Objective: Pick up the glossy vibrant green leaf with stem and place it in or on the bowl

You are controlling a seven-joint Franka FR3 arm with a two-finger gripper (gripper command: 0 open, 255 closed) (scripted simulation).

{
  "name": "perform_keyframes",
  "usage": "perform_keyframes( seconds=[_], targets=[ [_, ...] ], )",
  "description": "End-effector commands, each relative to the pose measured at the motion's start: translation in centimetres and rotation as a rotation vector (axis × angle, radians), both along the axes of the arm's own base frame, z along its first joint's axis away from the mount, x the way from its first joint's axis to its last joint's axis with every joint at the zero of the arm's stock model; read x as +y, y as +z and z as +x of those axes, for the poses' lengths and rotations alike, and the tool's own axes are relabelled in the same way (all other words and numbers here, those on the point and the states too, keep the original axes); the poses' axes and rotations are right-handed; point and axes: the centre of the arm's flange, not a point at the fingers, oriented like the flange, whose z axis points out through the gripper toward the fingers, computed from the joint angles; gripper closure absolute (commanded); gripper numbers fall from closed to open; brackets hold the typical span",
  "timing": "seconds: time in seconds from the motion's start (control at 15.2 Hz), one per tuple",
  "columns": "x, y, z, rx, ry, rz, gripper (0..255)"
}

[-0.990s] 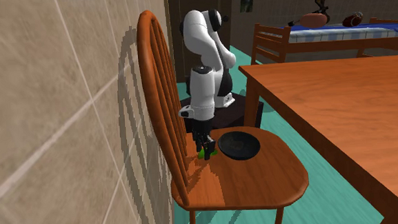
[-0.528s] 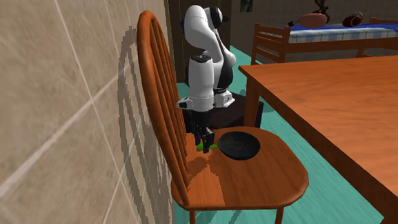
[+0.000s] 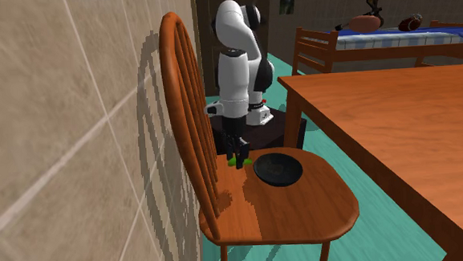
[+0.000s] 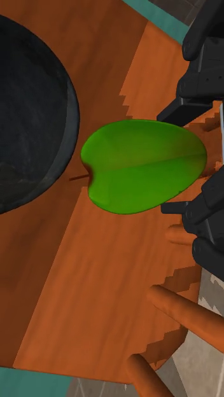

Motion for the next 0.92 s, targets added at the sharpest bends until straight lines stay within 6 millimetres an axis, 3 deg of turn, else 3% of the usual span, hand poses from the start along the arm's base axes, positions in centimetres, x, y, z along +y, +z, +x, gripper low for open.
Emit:
perform_keyframes(
  seconds=[0.0,0.4,0.86],
  targets=[
    [0.0,1.1,-0.1,0.0,0.0,0.0,255],
    [0.0,3.8,-0.1,0.0,0.0,0.0,255],
    [5.5,4.8,-7.5,0.0,0.0,0.0,255]
  ],
)
